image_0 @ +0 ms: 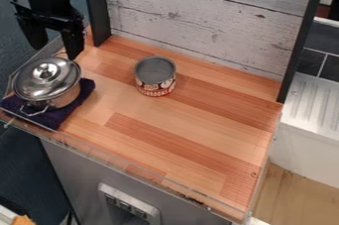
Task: Push can to the right side of the table
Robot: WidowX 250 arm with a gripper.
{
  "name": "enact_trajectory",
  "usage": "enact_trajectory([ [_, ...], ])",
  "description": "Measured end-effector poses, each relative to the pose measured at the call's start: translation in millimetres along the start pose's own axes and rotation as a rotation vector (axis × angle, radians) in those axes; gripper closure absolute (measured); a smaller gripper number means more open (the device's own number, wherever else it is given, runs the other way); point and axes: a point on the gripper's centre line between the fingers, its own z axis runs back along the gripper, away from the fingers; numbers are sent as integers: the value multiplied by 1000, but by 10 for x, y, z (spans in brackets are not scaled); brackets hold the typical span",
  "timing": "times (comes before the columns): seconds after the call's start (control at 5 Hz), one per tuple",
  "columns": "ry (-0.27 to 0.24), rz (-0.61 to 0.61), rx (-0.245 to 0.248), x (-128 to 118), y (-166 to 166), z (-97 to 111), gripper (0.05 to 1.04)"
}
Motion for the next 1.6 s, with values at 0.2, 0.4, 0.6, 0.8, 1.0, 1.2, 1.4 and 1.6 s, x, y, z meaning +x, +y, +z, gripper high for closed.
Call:
enact_trajectory([
  [0.2, 34, 3, -15, -27, -16, -103, 83],
  [0.4, 40, 52, -15, 137, 52, -159, 83],
  [0.6, 46, 69, -8, 342, 146, -279, 83],
  [0.8, 45, 22, 6, 636, 179, -461, 83],
  [1.0, 49, -35, 17, 766, 144, -662, 83],
  [1.2, 72, -93, 3, 780, 20, -858, 83],
  [1.4, 61, -170, -9, 815, -219, -912, 83],
  [1.6, 68, -231, -29, 785, -538, -994, 83],
])
